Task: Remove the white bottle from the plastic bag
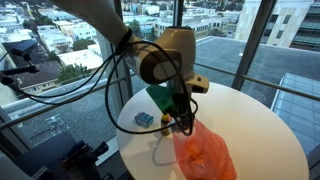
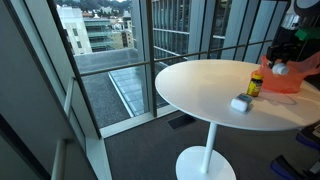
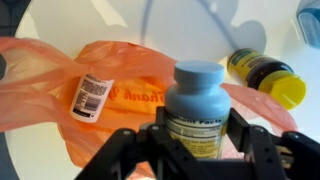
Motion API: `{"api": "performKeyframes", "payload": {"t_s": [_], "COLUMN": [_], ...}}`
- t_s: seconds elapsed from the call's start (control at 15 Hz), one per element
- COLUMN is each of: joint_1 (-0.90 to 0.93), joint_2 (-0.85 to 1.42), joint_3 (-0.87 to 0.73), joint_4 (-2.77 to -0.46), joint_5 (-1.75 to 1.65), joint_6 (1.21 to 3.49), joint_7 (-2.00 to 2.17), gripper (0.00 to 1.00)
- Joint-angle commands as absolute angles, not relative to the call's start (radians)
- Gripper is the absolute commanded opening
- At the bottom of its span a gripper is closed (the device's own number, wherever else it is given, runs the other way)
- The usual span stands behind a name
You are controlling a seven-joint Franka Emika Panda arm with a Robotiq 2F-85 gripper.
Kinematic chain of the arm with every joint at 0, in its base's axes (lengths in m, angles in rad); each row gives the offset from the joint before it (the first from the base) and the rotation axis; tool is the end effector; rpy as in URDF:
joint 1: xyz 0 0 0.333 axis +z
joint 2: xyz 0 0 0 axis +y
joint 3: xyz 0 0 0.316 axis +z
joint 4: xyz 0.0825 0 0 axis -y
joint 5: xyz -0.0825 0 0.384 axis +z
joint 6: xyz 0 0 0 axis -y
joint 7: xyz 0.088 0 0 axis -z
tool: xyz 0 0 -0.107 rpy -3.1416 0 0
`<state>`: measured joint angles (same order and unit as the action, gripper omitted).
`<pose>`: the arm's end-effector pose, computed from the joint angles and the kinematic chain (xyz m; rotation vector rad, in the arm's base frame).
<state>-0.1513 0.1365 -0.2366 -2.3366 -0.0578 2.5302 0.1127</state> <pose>0.4829 -0.1971 0.2848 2.9889 -0.6859 0.0775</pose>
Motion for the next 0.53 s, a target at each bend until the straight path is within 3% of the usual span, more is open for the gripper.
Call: {"api": "performKeyframes", "payload": {"t_s": [0.0,0.47], "joint_1": [-0.146,-0.145], "joint_2": [0.056,0.003], "joint_3": [-0.208,-0.176], "joint_4": [-2.404,-2.477], "joint_5": [-0.07,-0.084], "joint_6": [2.463,2.355], "joint_7": [0.103,0.105], "gripper": [0.36,0.36]}}
